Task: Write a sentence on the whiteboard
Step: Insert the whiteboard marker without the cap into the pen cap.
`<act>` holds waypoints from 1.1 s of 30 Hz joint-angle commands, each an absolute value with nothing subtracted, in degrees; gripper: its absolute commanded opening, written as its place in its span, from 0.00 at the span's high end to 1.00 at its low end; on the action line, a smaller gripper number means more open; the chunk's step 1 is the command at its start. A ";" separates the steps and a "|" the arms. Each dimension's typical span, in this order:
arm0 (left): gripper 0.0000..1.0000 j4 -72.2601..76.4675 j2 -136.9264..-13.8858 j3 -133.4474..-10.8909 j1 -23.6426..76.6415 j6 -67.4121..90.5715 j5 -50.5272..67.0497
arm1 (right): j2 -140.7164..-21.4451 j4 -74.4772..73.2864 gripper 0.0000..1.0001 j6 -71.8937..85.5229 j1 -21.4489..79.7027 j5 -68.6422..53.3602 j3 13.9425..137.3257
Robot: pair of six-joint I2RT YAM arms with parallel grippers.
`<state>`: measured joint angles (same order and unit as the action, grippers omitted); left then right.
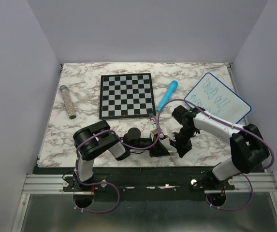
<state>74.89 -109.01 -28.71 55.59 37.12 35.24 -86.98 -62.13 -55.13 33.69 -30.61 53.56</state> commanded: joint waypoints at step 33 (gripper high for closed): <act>1.00 90.80 -99.93 -28.39 56.34 35.95 26.19 | -83.50 -49.66 0.17 -52.03 29.80 -58.89 58.53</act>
<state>73.69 -102.15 -28.97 55.64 37.30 26.13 -84.73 -60.69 -52.25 29.54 -47.05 55.46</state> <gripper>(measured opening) 0.185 0.741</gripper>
